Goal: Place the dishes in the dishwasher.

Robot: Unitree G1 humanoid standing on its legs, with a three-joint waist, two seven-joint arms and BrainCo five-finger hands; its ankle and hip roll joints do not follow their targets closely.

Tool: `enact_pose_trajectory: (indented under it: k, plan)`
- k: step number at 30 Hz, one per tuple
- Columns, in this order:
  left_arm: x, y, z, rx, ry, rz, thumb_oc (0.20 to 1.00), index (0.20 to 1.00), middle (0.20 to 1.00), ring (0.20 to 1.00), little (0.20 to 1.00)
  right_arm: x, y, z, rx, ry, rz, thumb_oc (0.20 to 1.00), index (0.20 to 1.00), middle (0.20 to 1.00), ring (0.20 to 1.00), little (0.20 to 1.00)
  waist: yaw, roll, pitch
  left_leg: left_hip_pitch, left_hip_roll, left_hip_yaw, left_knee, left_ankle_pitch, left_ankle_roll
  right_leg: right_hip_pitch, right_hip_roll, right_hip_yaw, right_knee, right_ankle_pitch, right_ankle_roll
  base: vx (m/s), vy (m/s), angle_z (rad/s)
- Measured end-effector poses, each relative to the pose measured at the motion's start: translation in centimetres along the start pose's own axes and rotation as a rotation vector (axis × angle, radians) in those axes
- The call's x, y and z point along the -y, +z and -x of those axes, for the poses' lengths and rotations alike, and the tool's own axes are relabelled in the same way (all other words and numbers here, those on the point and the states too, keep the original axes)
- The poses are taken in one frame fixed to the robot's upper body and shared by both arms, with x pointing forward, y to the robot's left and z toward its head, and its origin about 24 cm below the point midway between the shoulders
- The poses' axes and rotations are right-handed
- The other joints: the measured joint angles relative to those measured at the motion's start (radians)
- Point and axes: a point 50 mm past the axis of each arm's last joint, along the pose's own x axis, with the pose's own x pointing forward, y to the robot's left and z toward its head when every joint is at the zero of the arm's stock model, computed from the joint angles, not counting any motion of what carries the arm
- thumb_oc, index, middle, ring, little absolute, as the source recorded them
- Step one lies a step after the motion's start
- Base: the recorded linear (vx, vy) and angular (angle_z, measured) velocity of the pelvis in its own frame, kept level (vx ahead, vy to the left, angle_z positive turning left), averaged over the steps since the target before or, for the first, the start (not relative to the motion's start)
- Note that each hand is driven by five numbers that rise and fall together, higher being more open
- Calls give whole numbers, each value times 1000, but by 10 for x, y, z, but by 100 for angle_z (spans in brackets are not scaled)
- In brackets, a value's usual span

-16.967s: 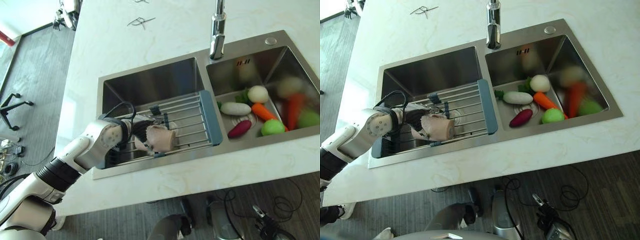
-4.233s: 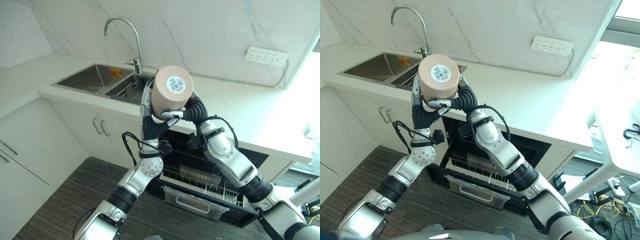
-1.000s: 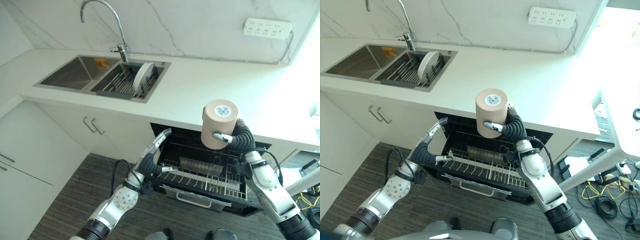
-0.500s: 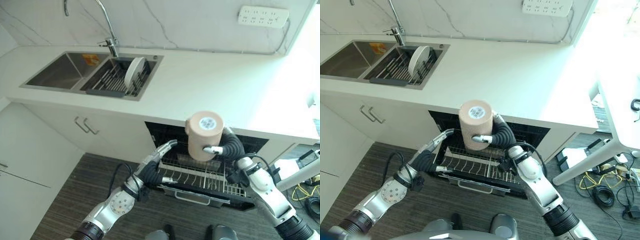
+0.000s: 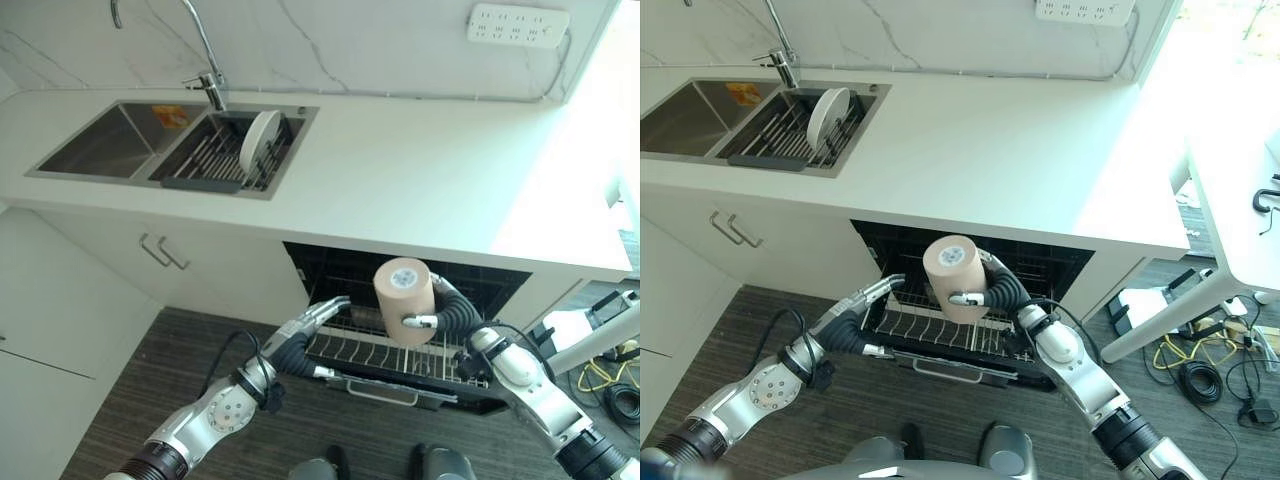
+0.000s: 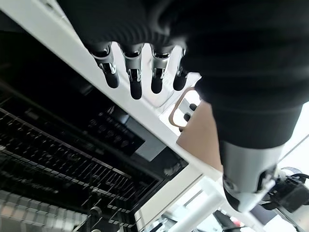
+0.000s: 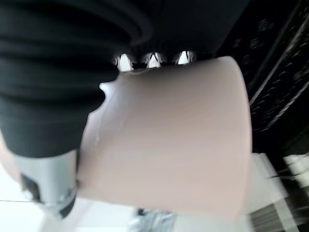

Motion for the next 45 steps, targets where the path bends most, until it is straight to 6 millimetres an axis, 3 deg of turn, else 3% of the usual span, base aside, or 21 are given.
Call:
enact_pose_trajectory:
  k: [5,9,14,17,21,28,35,40,45]
  plan:
    - [-2,-3,-1,9,-96,-111,1000,1000,1000,1000,1000,10,-18,4,-86,-45,9,200,200,200,200,200,-1,-2,4,18,3,2,-3,0,0,22,3,-4,-12,3,1,33,-4,0]
    - [-8,-7,-5,0,-179,-200,1000,1000,1000,1000,1000,21,-12,-4,-71,-87,39,200,200,200,200,200,0,-2,42,17,5,5,2,1,1,23,3,-2,-11,8,0,-34,6,-1]
    - [-20,-3,-26,23,-262,-300,1000,1000,1000,1000,1000,46,-8,-23,-76,-159,105,200,200,200,200,200,4,17,119,-28,5,-1,21,4,5,-10,1,-3,-10,23,1,-111,2,3]
    - [-43,6,-54,71,-258,-407,1000,1000,1000,1000,1000,63,22,-51,6,-200,166,200,200,200,200,200,5,26,194,-90,9,-8,41,22,13,-59,3,-14,-7,50,-9,-139,-9,7]
    - [-66,15,-76,90,-246,-502,1000,1000,1000,1000,1000,63,49,-75,83,-188,208,200,200,200,200,200,8,31,245,-110,7,-11,39,26,15,-79,1,-16,-10,53,-11,-147,-18,3]
    - [-94,22,-102,107,-253,-630,1000,1000,1000,1000,1000,88,44,-87,-9,-262,277,200,200,200,200,200,24,42,351,-161,5,-11,40,37,19,-129,3,-15,-10,69,-16,-119,-23,0]
    - [-96,30,-110,139,-261,-660,1000,1000,1000,1000,1000,108,55,-94,-23,-350,309,200,200,200,200,200,30,54,360,-180,-3,-11,31,38,20,-153,-2,-12,-13,70,-16,-61,5,0]
    - [-97,30,-110,127,-264,-659,1000,1000,1000,1000,1000,110,46,-92,-64,-388,292,200,200,200,200,200,29,54,360,-179,-5,-11,32,38,20,-152,-7,-12,-12,70,-16,-11,11,0]
    - [-95,30,-103,113,-255,-637,1000,1000,1000,1000,1000,115,5,-65,-183,-475,208,200,200,200,200,200,25,56,359,-163,-9,-6,30,39,21,-140,-10,-7,-11,72,-14,3,44,-2]
